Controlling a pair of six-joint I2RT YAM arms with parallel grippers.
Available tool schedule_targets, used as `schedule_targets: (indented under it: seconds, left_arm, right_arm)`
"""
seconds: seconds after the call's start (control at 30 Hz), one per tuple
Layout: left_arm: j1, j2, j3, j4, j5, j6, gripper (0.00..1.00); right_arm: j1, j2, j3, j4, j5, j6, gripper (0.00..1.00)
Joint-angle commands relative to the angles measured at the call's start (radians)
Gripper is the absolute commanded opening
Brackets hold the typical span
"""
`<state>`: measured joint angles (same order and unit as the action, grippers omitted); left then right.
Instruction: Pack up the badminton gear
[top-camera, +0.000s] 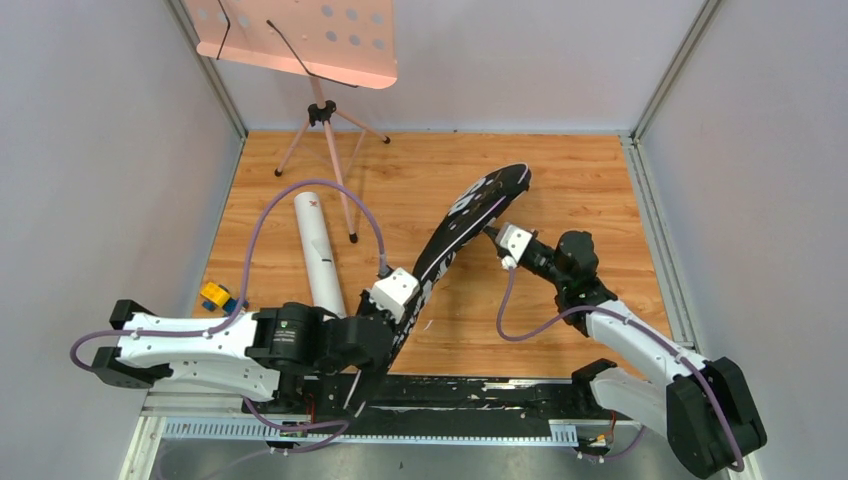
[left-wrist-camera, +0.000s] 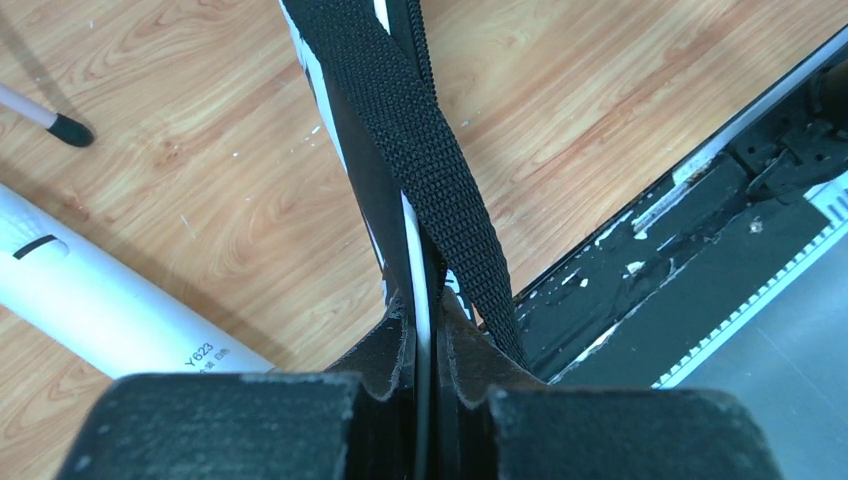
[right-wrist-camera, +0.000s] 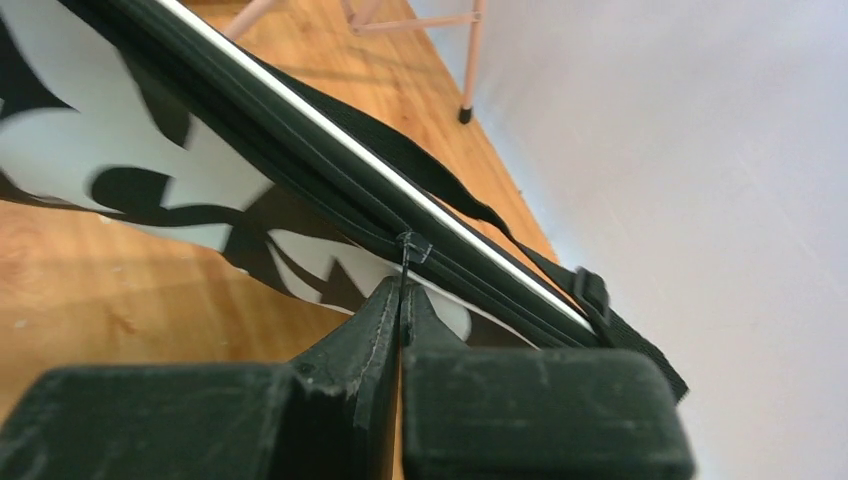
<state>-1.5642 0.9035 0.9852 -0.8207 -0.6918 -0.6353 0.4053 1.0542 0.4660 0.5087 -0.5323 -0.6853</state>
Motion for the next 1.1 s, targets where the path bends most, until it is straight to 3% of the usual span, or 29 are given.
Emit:
schedule_targets:
  seconds: [0.0,0.2,0.53,0.73,0.87,0.97,1.07]
  left_arm:
    - [0.005,0.069,0.035,0.156,-0.079,0.029,0.0]
    - [0.052,0.156,0.039,0.232,-0.015,0.045,0.0]
    - [0.179,0.29,0.028,0.363,0.144,0.063,0.01]
    - [0.237,0.341,0.011,0.448,0.257,0.043,0.04]
    - [0.24,0.327,0.013,0.428,0.288,0.053,0.23]
    - [0.24,0.299,0.026,0.387,0.351,0.105,0.48]
    - [0.24,0.267,0.057,0.3,0.38,0.162,0.62]
  right_arm:
    - [0.068,-0.057,-0.068,0.031,0.012,0.105,0.0]
    - [0.143,-0.139,-0.151,0.065,0.017,0.183,0.0]
    - [0.389,-0.205,-0.202,0.028,0.115,0.311,0.0]
    - [0.399,-0.217,-0.173,-0.046,0.114,0.553,0.0]
    - [0.399,-0.226,-0.2,-0.035,0.129,0.612,0.0]
    - [0.399,-0.26,-0.235,-0.011,0.13,0.632,0.0]
    - [0.399,-0.311,-0.255,-0.006,0.146,0.666,0.0]
